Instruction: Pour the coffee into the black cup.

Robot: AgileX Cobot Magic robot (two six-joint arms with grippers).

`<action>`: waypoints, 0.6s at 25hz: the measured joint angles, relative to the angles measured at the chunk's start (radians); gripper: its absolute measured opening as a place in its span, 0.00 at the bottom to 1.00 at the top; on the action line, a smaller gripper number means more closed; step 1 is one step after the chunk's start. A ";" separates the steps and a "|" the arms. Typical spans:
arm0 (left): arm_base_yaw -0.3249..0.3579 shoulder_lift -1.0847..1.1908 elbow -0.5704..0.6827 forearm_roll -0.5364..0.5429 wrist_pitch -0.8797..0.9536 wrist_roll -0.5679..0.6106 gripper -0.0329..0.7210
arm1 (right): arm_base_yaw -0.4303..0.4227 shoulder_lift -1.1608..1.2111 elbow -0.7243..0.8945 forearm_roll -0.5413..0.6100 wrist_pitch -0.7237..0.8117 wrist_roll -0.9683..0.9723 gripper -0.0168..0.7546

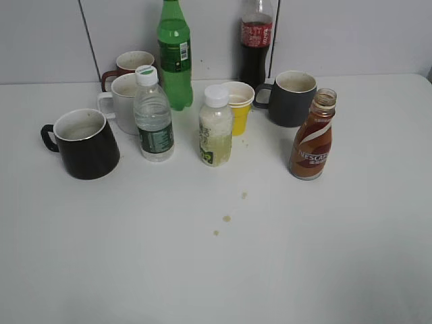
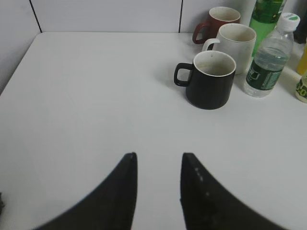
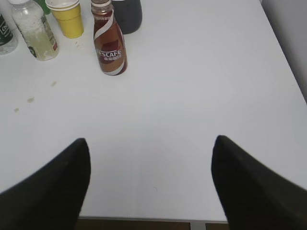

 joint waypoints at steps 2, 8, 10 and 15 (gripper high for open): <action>0.000 0.000 0.000 0.000 0.000 0.000 0.36 | 0.000 0.000 0.000 0.000 0.000 -0.001 0.78; 0.000 0.000 0.000 0.000 0.000 0.000 0.36 | 0.000 0.000 0.000 0.000 0.000 -0.001 0.78; 0.000 0.000 0.000 0.000 0.000 0.000 0.36 | 0.000 0.000 0.000 0.000 0.000 -0.001 0.78; 0.000 0.000 0.000 0.000 0.000 0.000 0.36 | 0.000 0.000 0.000 0.000 0.000 0.000 0.78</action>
